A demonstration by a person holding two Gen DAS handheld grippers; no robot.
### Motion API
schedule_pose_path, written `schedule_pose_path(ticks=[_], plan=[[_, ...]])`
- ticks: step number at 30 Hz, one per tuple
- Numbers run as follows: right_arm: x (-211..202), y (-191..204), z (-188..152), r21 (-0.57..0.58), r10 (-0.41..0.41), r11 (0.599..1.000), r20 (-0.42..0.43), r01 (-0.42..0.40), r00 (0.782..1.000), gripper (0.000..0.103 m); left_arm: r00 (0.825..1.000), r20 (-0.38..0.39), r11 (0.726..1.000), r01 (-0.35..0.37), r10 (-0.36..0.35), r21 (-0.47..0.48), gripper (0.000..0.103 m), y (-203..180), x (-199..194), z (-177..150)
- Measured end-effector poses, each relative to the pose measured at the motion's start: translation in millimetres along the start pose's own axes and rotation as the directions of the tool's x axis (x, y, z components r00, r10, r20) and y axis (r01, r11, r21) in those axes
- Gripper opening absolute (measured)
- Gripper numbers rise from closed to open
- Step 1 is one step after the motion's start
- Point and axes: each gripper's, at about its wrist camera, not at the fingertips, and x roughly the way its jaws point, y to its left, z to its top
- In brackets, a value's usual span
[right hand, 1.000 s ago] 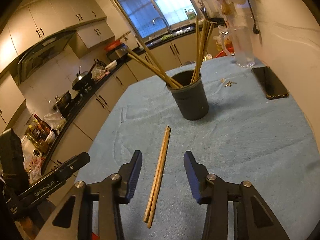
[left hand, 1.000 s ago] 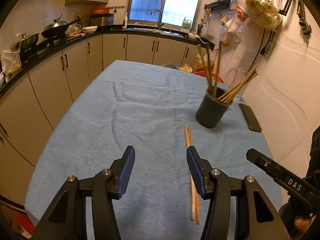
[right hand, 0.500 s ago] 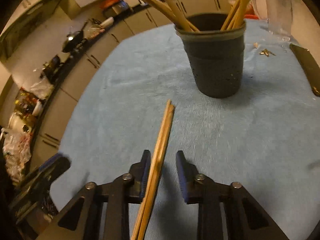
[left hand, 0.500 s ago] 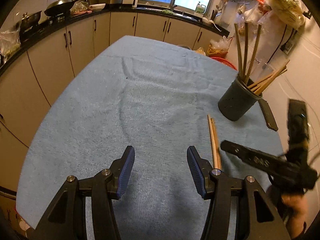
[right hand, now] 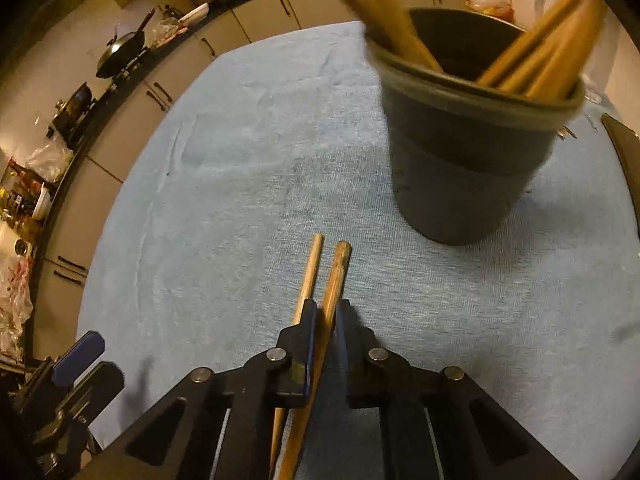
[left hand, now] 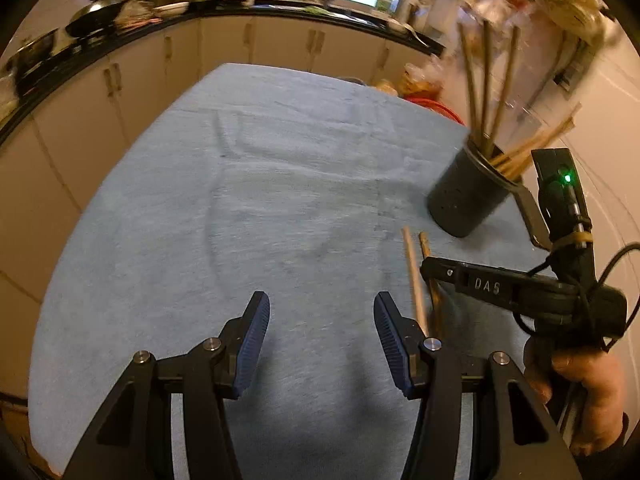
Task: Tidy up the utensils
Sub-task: 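Close the right tool on a chopstick while the left tool grasps another, then raise both held chopsticks upright and carry them over the grey cup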
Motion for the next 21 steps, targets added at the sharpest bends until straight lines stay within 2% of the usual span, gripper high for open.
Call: schedule_pose_path(ticks=[5,8,11,13,14,15,16,18,21], plan=[[-19,-39,-18,0.072,-0.030,0.997,0.031,0.028,0.999,0.010,0.997,-0.069,0.990,0.035,-0.025,0.140,0.055,-33,28,10],[-32,-64,-33,0.121,-0.048,0.992,0.051,0.041,0.998,0.010,0.988,-0.145,0.985,0.078,-0.056,0.151,0.055,-49,52,18],[-40,-82,-43,0.159,-0.034,0.987,0.067,0.023,0.997,0.010,0.984,-0.175,0.983,0.065,-0.034,0.173,0.055,-63,72,28],[-41,-87,-46,0.166,-0.015,0.986,0.073,0.003,0.997,0.010,0.980,-0.198,0.981,0.032,0.006,0.189,0.044,-71,85,33],[-41,-87,-46,0.159,-0.014,0.987,0.074,0.002,0.997,0.010,0.977,-0.213,0.981,0.018,0.024,0.194,0.034,-73,91,36],[-40,-87,-45,0.154,-0.016,0.988,0.075,0.004,0.997,0.010,0.982,-0.185,0.978,-0.005,0.045,0.208,0.026,-77,92,38],[-37,-88,-43,0.154,-0.015,0.988,0.075,0.004,0.997,0.010,0.979,-0.191,0.975,-0.025,0.068,0.220,0.024,-80,95,40],[-35,-87,-40,0.145,-0.013,0.989,0.071,0.002,0.997,0.011,0.978,-0.181,0.971,-0.059,0.102,0.233,0.010,-84,95,43],[-29,-85,-34,0.153,0.002,0.988,0.065,-0.012,0.998,0.011,0.977,-0.162,0.950,-0.087,0.140,0.299,0.007,-90,96,44]])
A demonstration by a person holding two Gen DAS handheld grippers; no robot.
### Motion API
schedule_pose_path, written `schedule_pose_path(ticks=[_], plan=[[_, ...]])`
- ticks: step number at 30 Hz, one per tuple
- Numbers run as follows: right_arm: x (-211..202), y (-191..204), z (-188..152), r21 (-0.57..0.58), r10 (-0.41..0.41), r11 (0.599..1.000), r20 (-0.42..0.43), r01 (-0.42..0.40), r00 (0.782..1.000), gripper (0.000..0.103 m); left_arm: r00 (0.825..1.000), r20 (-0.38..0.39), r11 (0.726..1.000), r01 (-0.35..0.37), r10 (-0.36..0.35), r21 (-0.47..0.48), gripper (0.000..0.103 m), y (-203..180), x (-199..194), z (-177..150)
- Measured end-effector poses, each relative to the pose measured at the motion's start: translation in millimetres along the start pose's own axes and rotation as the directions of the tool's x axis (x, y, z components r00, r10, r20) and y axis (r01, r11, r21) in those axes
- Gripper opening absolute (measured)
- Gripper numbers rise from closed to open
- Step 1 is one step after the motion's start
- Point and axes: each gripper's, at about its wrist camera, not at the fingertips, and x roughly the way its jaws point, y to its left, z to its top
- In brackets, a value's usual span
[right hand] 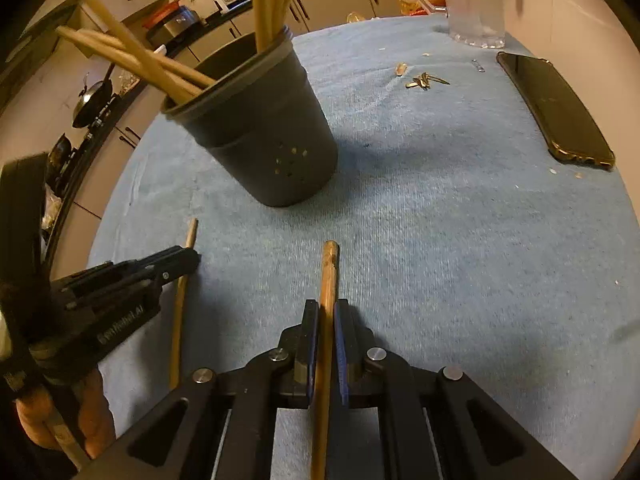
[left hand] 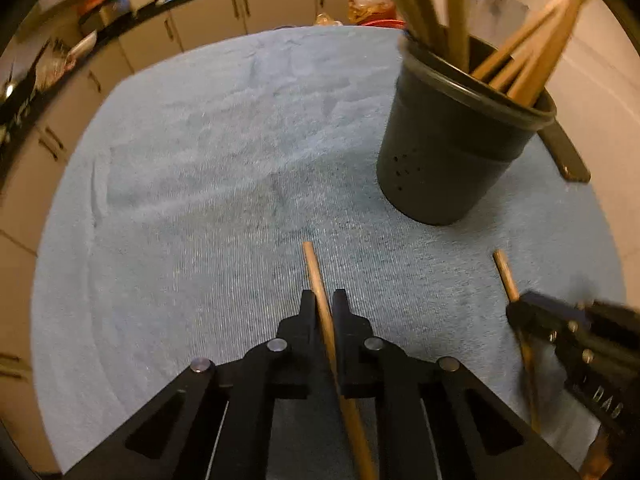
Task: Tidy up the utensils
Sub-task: 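Raise both held chopsticks upright and carry them over the grey cup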
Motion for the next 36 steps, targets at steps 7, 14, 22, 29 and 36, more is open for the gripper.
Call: schedule_pose_path(ticks=[7,14,22,29,36], plan=[[-2,13,8,-0.014,-0.001,1.000,0.048,0.002,0.999,0.009,0.982,0.161,0.988,0.113,-0.095,-0.107,0.006,30,-57,-14],[-112,24,-33,-0.022,0.038,0.999,0.384,-0.032,0.922,0.009,0.913,0.400,0.963,0.172,-0.078,-0.205,0.006,66,-178,-68],[-179,45,-84,-0.072,0.026,0.997,0.548,0.016,0.836,0.008,0.864,0.503,0.942,0.191,-0.028,-0.277,0.006,79,-215,-111],[-221,52,-113,-0.080,0.047,0.997,0.609,0.003,0.792,0.008,0.843,0.537,0.938,0.205,-0.024,-0.281,0.006,73,-236,-133],[-261,61,-132,-0.092,0.076,0.996,0.672,-0.018,0.737,0.008,0.801,0.597,0.940,0.225,-0.030,-0.256,0.006,65,-273,-142]])
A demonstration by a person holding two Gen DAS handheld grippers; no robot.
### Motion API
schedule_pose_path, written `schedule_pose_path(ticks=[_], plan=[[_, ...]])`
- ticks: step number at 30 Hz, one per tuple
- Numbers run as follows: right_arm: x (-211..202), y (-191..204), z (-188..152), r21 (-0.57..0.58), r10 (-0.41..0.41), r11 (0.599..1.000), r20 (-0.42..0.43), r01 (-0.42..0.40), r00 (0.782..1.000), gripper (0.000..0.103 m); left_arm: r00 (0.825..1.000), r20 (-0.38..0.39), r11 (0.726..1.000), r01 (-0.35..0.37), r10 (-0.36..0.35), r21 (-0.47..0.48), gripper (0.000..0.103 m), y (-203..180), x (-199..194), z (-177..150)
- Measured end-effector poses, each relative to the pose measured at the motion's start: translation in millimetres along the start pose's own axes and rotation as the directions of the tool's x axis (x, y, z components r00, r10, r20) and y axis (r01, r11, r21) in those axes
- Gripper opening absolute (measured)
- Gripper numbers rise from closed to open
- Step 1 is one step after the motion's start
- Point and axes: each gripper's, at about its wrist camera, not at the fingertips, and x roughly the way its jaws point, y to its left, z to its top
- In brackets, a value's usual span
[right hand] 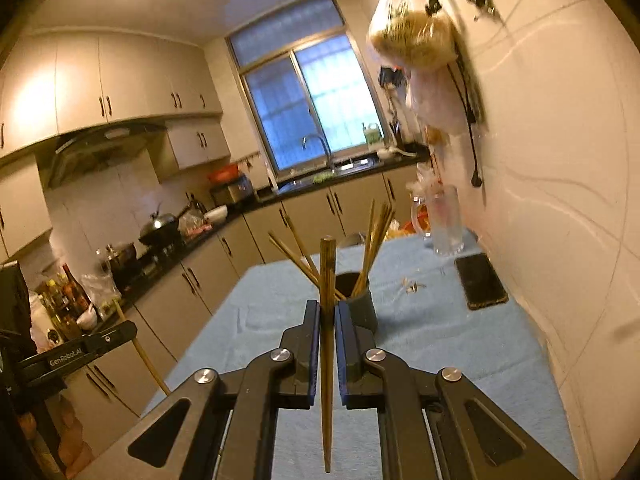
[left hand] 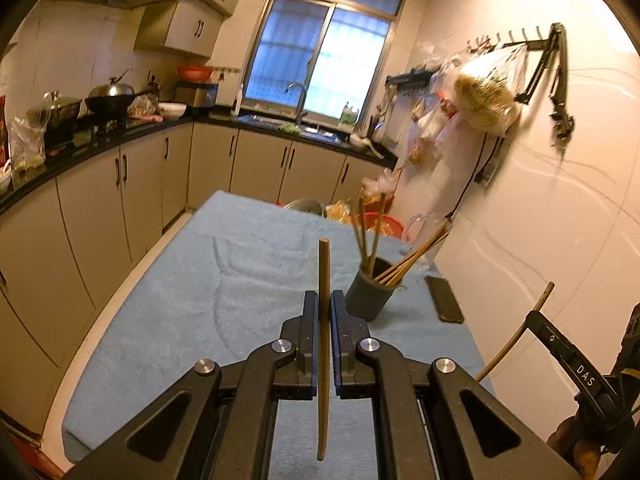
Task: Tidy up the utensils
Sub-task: 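Raise both held chopsticks upright and carry them over the grey cup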
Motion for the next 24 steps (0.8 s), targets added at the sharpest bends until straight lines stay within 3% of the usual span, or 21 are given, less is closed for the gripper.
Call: schedule_pose_path(ticks=[13,24], plan=[[-70,8,24,0.032,0.008,0.999,0.204,-0.014,0.979,0.008,0.988,0.126,0.996,0.083,-0.085,0.023,0.006,-20,-51,32],[-66,11,41,0.027,0.022,0.999,0.233,-0.029,0.972,0.008,0.977,0.179,0.993,0.106,-0.113,0.048,0.006,-35,-56,55]])
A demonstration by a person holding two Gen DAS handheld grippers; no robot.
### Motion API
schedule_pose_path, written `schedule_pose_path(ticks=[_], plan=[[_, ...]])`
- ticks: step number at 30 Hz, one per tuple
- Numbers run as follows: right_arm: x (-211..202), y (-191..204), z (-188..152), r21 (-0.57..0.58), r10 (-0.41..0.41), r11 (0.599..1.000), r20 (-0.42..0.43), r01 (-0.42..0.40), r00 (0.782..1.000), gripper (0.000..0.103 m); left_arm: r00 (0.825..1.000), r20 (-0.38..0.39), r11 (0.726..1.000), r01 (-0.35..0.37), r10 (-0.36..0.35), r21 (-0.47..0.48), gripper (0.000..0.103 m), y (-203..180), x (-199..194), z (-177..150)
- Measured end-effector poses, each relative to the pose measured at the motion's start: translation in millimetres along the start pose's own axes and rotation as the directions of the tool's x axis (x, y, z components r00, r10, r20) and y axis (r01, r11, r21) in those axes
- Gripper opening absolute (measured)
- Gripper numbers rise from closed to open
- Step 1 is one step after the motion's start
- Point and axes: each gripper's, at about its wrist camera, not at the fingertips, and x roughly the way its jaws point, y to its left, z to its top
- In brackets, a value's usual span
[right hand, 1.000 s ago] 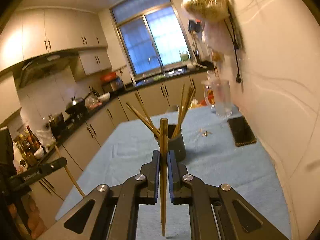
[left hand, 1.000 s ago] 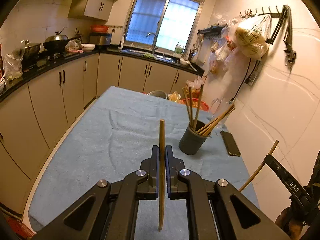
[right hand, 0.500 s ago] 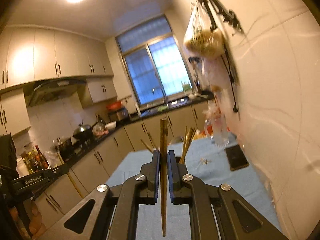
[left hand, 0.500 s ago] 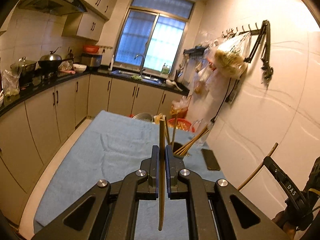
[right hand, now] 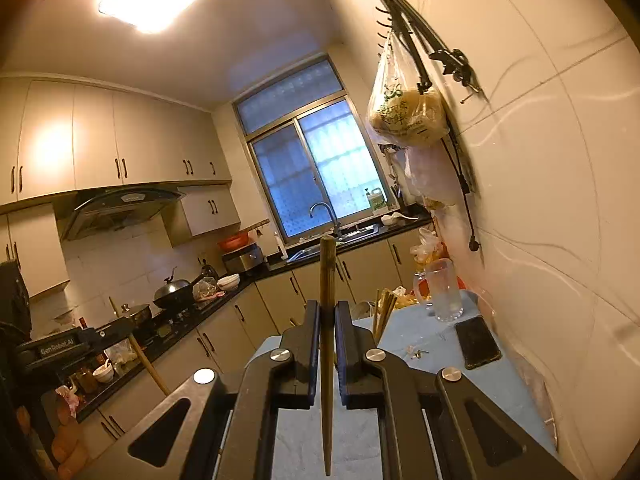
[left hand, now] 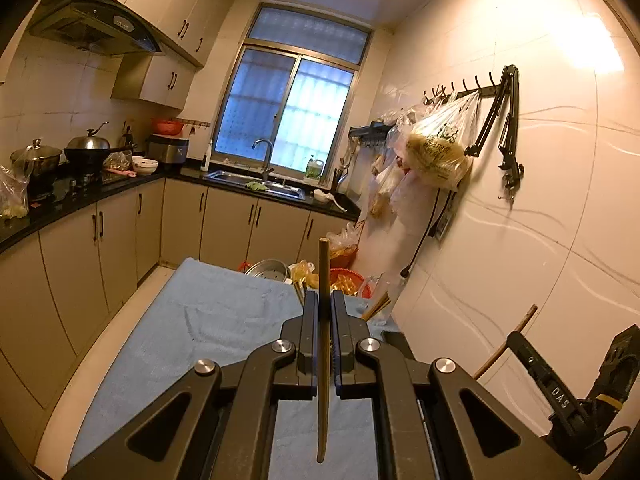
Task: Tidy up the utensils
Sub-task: 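Raise both held chopsticks upright and carry them over the grey cup, then lower both held chopsticks into the grey cup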
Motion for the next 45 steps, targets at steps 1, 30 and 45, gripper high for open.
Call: schedule_pose_path(ticks=[1,30,45], plan=[[2,0,1,-0.002,-0.002,1.000,0.004,0.002,1.000,0.008,1.000,0.006,1.000,-0.002,0.002,0.006,0.006,-2,1,2],[106,-7,42,-0.032,0.011,0.999,0.012,-0.011,1.000,0.008,0.999,0.029,0.999,-0.016,0.015,0.034,0.006,-12,104,52],[164,-22,44,-0.026,0.002,1.000,-0.009,-0.002,1.000,0.008,1.000,0.013,0.998,-0.024,0.023,0.062,0.006,-13,159,52]])
